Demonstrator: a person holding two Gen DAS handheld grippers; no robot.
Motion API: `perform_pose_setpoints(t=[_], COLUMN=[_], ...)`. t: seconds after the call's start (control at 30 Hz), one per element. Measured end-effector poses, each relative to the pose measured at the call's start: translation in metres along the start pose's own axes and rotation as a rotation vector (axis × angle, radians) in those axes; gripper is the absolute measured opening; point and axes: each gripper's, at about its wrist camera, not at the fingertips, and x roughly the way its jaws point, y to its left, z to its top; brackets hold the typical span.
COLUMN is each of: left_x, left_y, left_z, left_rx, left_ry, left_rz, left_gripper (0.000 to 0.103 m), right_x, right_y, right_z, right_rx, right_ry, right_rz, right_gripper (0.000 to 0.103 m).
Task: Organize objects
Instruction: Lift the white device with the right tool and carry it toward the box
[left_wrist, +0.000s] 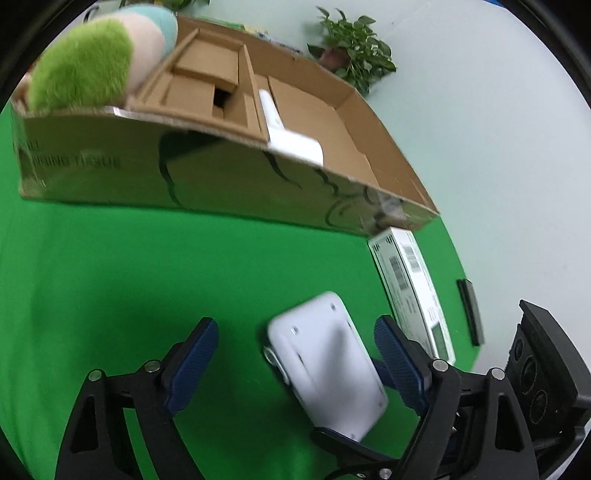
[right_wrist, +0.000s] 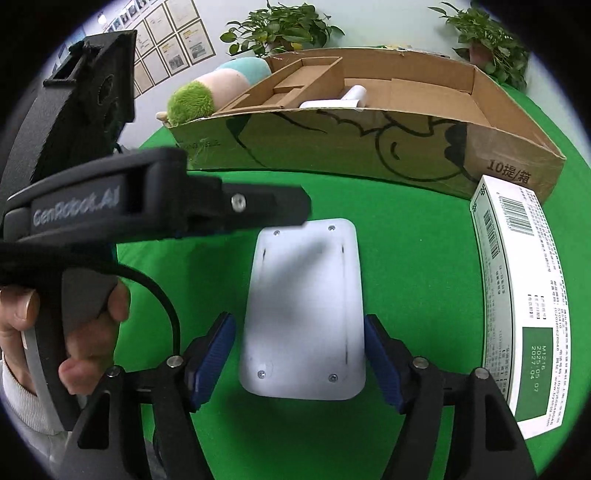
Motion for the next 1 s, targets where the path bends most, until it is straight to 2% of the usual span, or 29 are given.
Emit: perform_pose_setpoints(t=[0.13,0.27,0.33,0.4,0.6,0.7,0.77,0.93,1.0], left_x=[0.003,0.003,0.004,0.006,0.007,0.010,0.012,0.017,0.018], left_y=[-0.001,-0.003,-0.005,-0.003,0.003,0.001,-0.003,-0.006,-0.009], left_z=[-0.007,-0.016,-0.017,-0.015,-0.014,-0.018,-0.021,-0.014,-0.013], left_rx=[-0.020,-0.013,-0.008,-0.020,-0.055,-0.050,-0.043,-0.057,-0.038], left_ry=[0.041,0.062,0.064,0.078,0.095,0.127,0.143,0.129,0.130], left_rz=[-0.051,-0.070,-0.067,-0.065,-0.075,-0.089,-0.105,-0.111,-0.100], left_gripper=[0.073,0.064,0.061,0.050,0.040,0.034,0.032,0.032,0.032], right_x=[-0.003,-0.009,-0.012,-0.010,-0.008,-0.006,-0.009,-0.013,-0.012], right_y=[0.006,0.018,0.019,0.017,0.020,0.016,0.009,-0.016,-0.013], right_z=[-0.008,-0.021,-0.023,-0.021,-0.015,-0.011,-0.014,-0.017,-0.016], right_rx=[-0.048,-0.066,-0.069,-0.033,0.005,-0.016,-0.021,0.079,0.059], right_ry=[-0.011,-0.022,-0.037,-0.035,-0.025,-0.020,-0.020,-0.012,-0.011], right_rz=[0.013,0.086,0.042,0.052,0.014,-0.017,-0.055,-0.038,-0.042], right_gripper=[0.070,0.070,0.071,0.071,0.071,0.071,0.071,0.072,0.072])
